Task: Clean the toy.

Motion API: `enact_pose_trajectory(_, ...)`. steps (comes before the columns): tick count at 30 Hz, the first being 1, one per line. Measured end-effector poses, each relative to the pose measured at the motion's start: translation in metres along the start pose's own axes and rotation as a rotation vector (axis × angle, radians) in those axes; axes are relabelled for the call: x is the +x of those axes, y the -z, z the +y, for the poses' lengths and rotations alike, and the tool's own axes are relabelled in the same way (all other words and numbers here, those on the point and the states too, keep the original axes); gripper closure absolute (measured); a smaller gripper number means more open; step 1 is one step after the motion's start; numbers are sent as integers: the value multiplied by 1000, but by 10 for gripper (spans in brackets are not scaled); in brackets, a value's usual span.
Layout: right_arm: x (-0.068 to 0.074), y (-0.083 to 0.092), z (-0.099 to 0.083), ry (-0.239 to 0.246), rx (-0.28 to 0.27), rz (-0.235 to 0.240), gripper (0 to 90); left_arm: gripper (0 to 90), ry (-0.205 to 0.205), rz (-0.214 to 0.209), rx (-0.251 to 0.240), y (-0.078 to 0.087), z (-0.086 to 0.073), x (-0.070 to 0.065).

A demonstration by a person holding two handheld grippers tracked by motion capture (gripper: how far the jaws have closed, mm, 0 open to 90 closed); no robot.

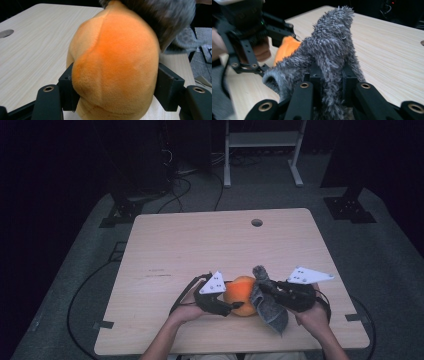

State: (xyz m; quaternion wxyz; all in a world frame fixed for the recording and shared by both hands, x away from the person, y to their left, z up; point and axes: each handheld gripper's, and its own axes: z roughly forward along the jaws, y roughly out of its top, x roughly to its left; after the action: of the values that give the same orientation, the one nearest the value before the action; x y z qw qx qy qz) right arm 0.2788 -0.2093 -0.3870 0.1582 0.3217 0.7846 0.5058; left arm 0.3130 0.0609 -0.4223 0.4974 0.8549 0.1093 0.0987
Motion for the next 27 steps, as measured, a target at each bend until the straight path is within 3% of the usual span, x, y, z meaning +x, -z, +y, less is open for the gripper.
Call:
enact_pose_trajectory(3, -8, -4, -7, -34, 16, 7, 753, 182, 51, -17, -24, 0, -5, 6)
enact_pose_trajectory(5, -13, -4, -12, -37, 33, -16, 754, 126, 90, -9, -34, -3, -7, 10)
enact_pose_trajectory(8, -17, -2, -14, -49, 42, -30, 753, 214, 63, 2, -49, -7, -8, 5)
enact_pose_trajectory(10, -16, 4, -9, -31, 23, -49, 754, 279, 60, 14, -56, -10, -7, 2)
enact_pose_trajectory(13, -9, 12, -1, -2, -16, -41, 753, 307, 19, -4, -55, -16, -6, -6)
enact_pose_trajectory(15, -7, 9, 0, 16, -2, -35, 754, 290, 0, -19, -53, -16, -4, -8)
enact_pose_trajectory(17, -9, 3, -6, 16, 31, -27, 753, 232, 3, -71, -57, -13, -6, -5)
enact_pose_trajectory(19, -13, 1, -14, 9, 58, -34, 754, 182, 37, -54, -70, -11, -6, -1)
enact_pose_trajectory(21, -16, 3, -16, -7, 59, -40, 755, 110, 60, -33, -35, -18, -6, 0)
enact_pose_trajectory(23, -14, 6, -13, 5, 58, -46, 756, 196, 23, -13, -50, -23, -8, -6)
enact_pose_trajectory(25, -7, 8, -7, 45, 49, -57, 756, 286, 24, 6, -49, -23, -5, -7)
enact_pose_trajectory(27, -2, 12, -1, 51, 14, -30, 756, 331, 22, 19, -50, -24, -4, -10)
